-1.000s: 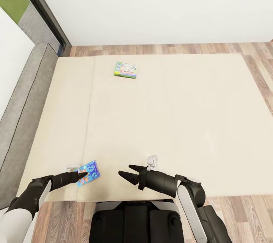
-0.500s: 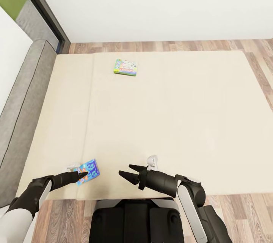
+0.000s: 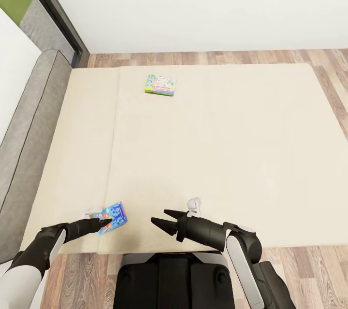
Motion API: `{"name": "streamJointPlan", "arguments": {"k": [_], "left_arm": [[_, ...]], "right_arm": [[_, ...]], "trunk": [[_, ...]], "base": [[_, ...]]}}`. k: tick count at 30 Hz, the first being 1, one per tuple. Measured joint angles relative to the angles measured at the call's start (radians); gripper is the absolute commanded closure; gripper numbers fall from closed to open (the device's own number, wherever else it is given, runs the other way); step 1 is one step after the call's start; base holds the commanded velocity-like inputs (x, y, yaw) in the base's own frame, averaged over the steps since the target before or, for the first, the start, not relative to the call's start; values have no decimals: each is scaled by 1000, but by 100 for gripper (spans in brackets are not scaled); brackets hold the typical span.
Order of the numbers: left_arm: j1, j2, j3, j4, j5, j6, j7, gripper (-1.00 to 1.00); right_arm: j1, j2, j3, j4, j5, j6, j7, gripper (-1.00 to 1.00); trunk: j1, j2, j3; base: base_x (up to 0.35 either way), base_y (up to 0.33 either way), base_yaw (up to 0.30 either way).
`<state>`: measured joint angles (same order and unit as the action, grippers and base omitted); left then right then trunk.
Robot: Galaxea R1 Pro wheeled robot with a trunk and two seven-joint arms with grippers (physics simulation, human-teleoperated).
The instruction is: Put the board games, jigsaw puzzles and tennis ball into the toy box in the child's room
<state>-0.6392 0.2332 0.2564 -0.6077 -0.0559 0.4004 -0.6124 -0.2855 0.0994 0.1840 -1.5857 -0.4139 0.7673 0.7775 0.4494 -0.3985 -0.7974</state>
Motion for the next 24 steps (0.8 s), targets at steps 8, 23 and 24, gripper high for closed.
{"name": "streamJointPlan", "arguments": {"k": [8,23,24], "left_arm": [[0,0,-1,0,0,-1,-1,-100],[0,-5,-1,0,-2,0,-2,-100],[0,-5,-1,0,-2,0,-2,-100]], "right_arm": [[0,0,1,0,0,0,-1,-100],[0,0,1,0,0,0,1,-100],[0,0,1,0,0,0,1,-100]], "trunk": [[0,0,-3],[0,0,-7],[0,0,-7]], "base": [[0,0,0],[0,0,0],[0,0,0]]}}
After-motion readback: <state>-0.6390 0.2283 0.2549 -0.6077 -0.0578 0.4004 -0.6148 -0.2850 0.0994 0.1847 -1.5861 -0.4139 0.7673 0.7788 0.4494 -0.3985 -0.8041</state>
